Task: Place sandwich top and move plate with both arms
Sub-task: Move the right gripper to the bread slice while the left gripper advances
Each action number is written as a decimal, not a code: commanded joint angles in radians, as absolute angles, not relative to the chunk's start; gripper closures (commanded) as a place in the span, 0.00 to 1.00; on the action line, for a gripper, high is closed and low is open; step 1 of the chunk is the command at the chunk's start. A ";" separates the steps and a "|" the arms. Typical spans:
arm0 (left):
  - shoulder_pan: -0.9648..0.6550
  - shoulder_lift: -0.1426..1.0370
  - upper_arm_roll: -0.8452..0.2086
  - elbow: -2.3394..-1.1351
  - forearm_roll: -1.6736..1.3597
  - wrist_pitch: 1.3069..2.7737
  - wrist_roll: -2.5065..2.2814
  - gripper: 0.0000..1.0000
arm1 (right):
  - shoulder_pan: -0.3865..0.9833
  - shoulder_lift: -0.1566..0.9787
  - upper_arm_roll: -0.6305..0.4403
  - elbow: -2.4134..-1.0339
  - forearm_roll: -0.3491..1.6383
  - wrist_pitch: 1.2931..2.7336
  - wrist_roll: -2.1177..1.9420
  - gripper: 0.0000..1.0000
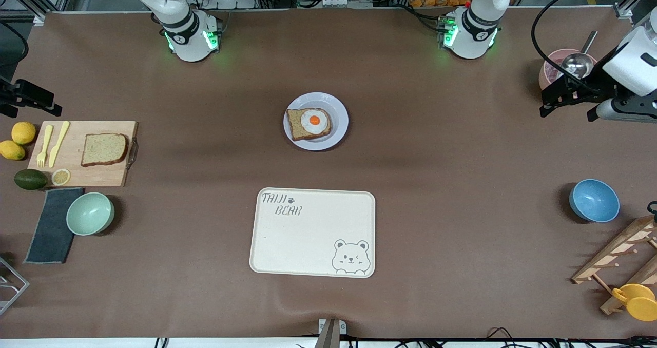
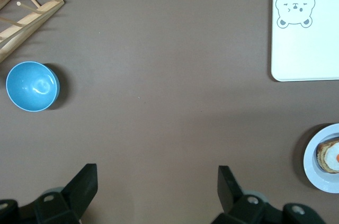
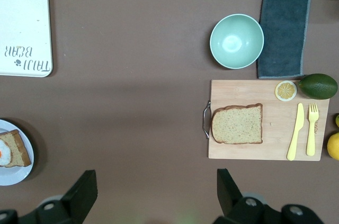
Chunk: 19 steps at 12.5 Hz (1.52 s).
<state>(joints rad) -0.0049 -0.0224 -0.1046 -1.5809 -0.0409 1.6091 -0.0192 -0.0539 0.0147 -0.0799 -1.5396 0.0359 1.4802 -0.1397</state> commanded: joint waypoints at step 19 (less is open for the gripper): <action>0.003 -0.104 -0.187 -1.888 -0.205 1.807 -0.090 0.00 | -0.190 0.069 -0.078 -1.732 0.141 1.577 -0.228 0.00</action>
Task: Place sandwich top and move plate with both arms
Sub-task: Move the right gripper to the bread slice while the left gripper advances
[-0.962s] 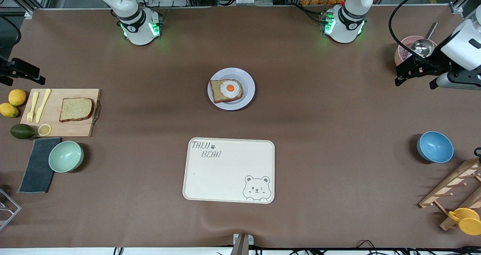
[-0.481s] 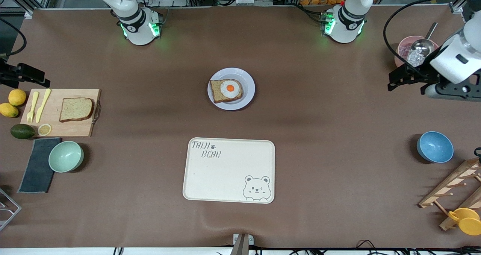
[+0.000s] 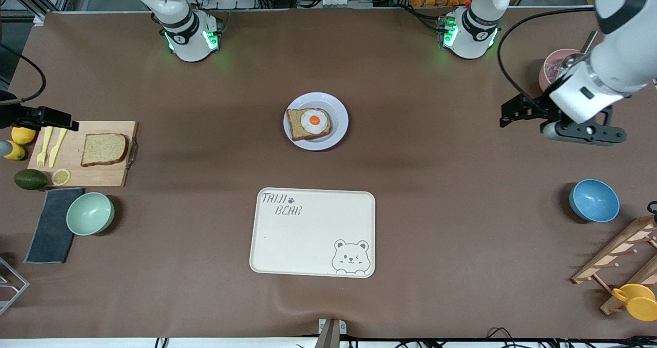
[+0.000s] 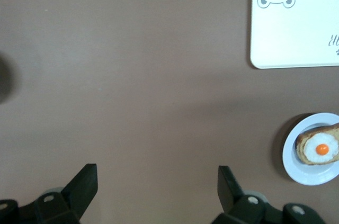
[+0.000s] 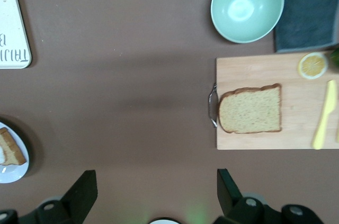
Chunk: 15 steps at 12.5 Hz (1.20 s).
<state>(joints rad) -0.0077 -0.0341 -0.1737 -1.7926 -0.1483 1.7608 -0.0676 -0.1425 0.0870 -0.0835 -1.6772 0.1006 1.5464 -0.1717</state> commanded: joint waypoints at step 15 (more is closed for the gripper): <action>0.054 -0.038 -0.178 -1.924 -0.239 1.776 -0.211 0.00 | -0.453 0.409 -0.080 -1.819 0.262 1.844 -0.860 0.13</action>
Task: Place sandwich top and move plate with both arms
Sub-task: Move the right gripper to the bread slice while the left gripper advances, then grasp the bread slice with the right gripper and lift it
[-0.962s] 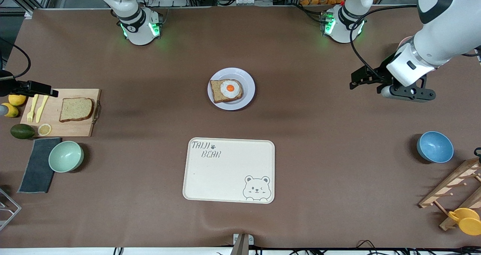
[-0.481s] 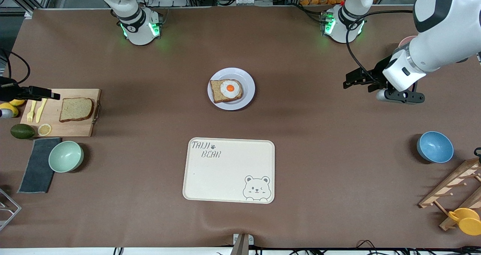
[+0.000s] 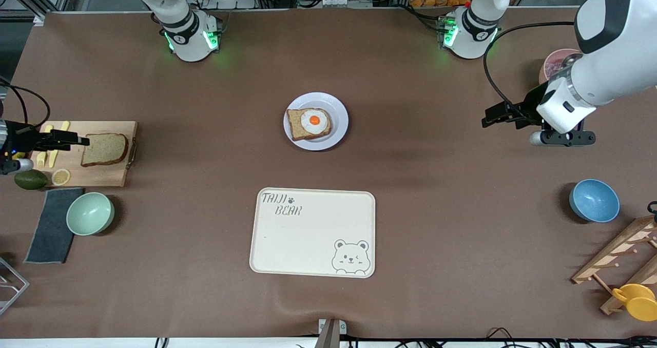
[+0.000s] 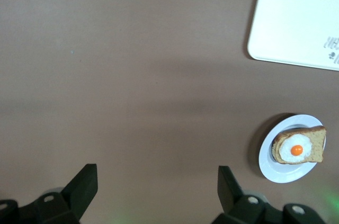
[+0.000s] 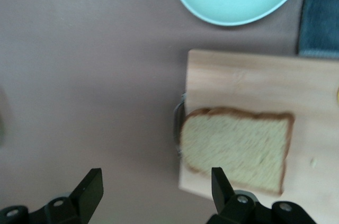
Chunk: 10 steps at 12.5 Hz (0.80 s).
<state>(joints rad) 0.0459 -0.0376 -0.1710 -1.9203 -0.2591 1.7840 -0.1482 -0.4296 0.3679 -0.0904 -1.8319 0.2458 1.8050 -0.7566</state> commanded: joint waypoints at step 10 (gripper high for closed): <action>0.055 -0.046 -0.209 -1.892 -0.221 1.775 -0.230 0.00 | -0.531 0.551 -0.104 -1.777 0.222 1.947 -0.986 0.17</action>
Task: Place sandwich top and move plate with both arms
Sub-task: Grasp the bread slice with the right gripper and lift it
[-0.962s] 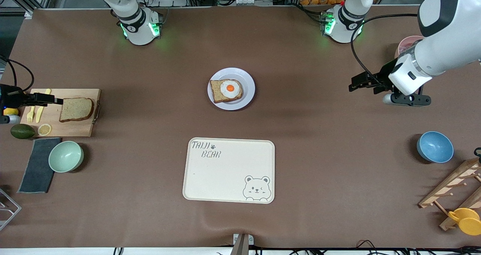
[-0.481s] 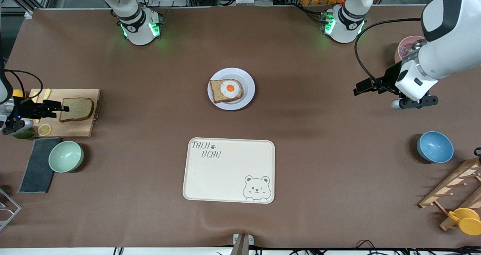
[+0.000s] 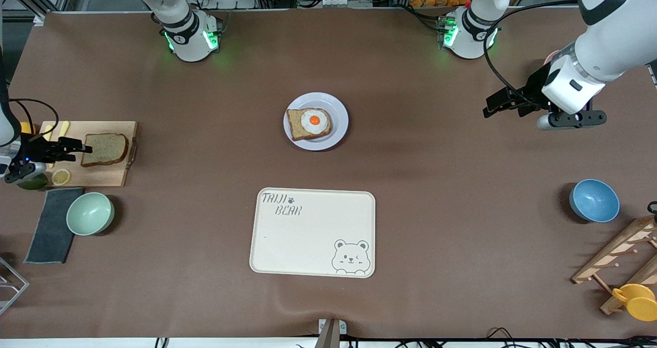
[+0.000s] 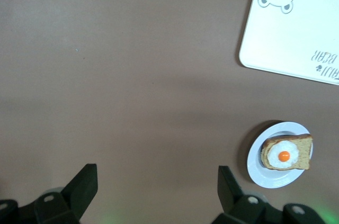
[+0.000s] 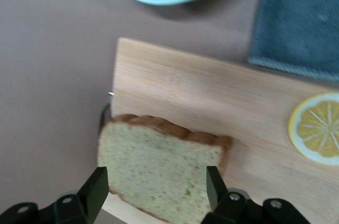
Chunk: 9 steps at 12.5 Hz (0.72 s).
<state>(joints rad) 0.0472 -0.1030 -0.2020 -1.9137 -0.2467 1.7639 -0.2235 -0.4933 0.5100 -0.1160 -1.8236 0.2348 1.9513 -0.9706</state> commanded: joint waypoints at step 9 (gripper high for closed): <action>0.032 0.005 -0.248 -1.845 -0.156 1.779 -0.235 0.00 | -0.566 0.607 -0.104 -1.758 0.206 1.977 -1.014 0.39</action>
